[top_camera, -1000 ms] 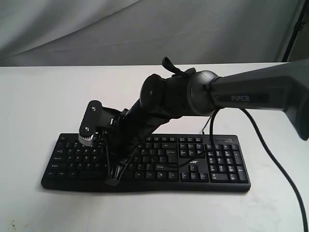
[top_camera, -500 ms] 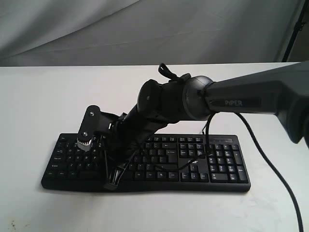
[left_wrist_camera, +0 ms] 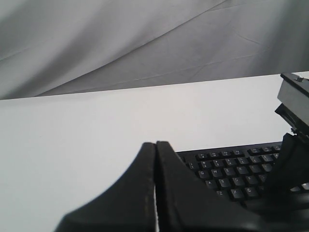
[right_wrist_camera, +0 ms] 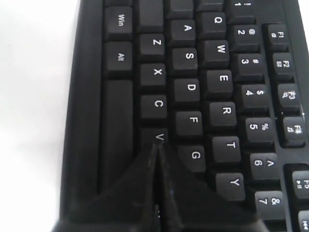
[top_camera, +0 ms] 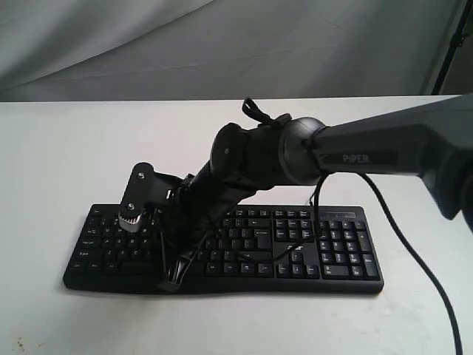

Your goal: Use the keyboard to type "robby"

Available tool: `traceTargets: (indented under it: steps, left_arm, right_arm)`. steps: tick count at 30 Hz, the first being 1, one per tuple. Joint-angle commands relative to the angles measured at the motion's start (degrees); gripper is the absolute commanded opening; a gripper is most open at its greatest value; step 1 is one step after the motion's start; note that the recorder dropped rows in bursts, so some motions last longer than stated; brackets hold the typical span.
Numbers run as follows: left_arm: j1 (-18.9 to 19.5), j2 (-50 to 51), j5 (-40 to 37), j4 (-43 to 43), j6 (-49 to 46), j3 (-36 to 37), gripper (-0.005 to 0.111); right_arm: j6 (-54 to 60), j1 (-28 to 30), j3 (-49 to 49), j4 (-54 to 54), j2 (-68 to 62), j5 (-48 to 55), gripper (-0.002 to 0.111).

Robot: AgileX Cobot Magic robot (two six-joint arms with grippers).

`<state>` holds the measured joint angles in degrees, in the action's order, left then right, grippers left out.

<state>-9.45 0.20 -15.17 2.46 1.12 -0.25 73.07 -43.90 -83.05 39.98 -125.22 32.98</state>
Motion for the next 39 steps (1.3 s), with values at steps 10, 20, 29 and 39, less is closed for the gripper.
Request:
traceTargets:
  steps: [10,20,29,39]
  left_arm:
    - [-0.4,-0.2,0.3,0.3,0.2,0.2,0.0]
    - [-0.4,-0.2,0.3,0.3,0.2,0.2,0.0]
    - [-0.4,-0.2,0.3,0.3,0.2,0.2,0.0]
    - [-0.4,-0.2,0.3,0.3,0.2,0.2,0.0]
  right_arm:
    - [0.1,-0.1,-0.4,0.1,0.9,0.1,0.0]
    - [0.1,-0.1,-0.4,0.1,2.2,0.1,0.0]
    - [0.1,-0.1,-0.4,0.1,1.5,0.3,0.0]
    - [0.1,-0.1,-0.4,0.1,0.7,0.3,0.0]
